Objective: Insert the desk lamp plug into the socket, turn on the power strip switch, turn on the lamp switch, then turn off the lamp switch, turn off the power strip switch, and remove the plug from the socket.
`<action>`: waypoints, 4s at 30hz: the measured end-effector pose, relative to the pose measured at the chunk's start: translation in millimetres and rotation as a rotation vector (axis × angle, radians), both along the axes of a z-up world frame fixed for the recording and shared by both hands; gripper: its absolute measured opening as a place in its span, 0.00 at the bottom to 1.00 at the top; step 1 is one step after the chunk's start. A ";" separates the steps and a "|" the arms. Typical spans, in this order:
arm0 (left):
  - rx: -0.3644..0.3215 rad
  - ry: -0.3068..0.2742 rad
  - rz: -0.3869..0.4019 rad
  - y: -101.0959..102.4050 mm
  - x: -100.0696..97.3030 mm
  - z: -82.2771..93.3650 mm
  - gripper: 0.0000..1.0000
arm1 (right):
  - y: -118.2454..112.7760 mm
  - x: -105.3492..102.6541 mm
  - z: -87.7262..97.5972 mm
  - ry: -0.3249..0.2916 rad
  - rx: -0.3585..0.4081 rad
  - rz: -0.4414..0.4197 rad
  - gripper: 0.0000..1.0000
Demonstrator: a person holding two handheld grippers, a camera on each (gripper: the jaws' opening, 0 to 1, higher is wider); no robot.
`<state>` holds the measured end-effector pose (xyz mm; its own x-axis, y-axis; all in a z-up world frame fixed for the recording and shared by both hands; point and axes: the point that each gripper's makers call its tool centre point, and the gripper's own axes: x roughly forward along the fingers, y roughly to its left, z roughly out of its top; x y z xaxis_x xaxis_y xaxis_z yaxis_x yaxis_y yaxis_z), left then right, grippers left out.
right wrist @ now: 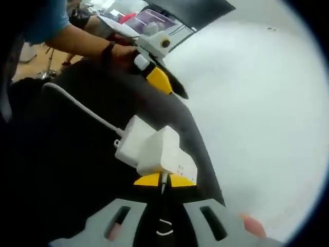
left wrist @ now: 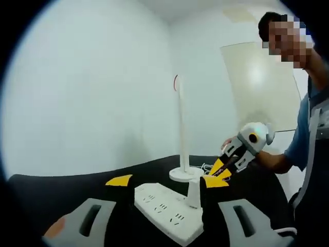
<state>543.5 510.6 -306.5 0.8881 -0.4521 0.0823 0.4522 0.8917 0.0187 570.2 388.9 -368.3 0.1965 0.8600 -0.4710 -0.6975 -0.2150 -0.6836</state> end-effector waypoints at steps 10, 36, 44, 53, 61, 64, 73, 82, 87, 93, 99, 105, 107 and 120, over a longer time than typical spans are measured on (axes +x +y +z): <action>0.039 -0.010 0.032 -18.6 -4.3 28.8 0.32 | 0.1 1.5 -5.7 0.081 -0.066 0.048 0.06; 0.105 0.022 -0.004 -56.8 -1.0 46.2 0.23 | 3.8 2.5 -15.3 0.125 -0.016 0.036 0.06; 0.123 0.065 -0.013 -63.4 5.9 35.0 0.09 | 3.5 3.9 -15.7 0.138 -0.012 0.037 0.06; 0.136 0.108 -0.018 -70.4 16.5 18.1 0.00 | 3.0 4.2 -15.1 0.144 -0.007 0.038 0.06; 0.137 0.131 -0.026 -78.4 26.0 3.6 0.00 | 3.4 5.4 -14.8 0.147 -0.004 0.036 0.06; 0.148 0.146 -0.027 -81.6 30.6 -4.7 0.00 | 3.3 6.2 -14.7 0.150 -0.002 0.037 0.06; 0.172 0.182 -0.017 -82.8 40.8 -19.7 0.00 | 4.0 6.9 -14.8 0.150 0.001 0.034 0.06; 0.209 0.231 -0.007 -85.0 44.6 -39.9 0.00 | 4.8 6.2 -15.3 0.149 0.004 0.032 0.06; 0.186 0.223 -0.008 -84.3 46.3 -40.3 0.00 | 4.8 6.2 -14.9 0.149 0.006 0.029 0.06; 0.217 0.179 0.000 -83.9 47.9 -39.8 0.00 | 4.2 5.6 -15.0 0.151 0.008 0.030 0.06; 0.178 0.113 -0.012 -78.6 42.6 -38.2 0.00 | 5.7 0.1 -9.5 0.162 0.028 0.037 0.07; 0.157 0.113 -0.010 -78.3 49.4 -37.6 0.00 | 7.2 0.8 -8.7 0.139 0.031 0.016 0.07; 0.166 0.112 -0.023 -80.5 50.8 -37.8 0.00 | 5.5 1.6 -10.9 0.171 0.031 0.021 0.07; 0.177 0.078 -0.030 -80.0 50.0 -38.9 0.00 | 7.0 -3.5 -11.3 0.207 0.028 0.028 0.07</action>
<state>593.5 430.6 -345.4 0.8748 -0.4794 -0.0693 0.4844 0.8639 0.1379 566.7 396.0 -379.5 0.0743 0.8768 -0.4751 -0.8175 -0.2192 -0.5325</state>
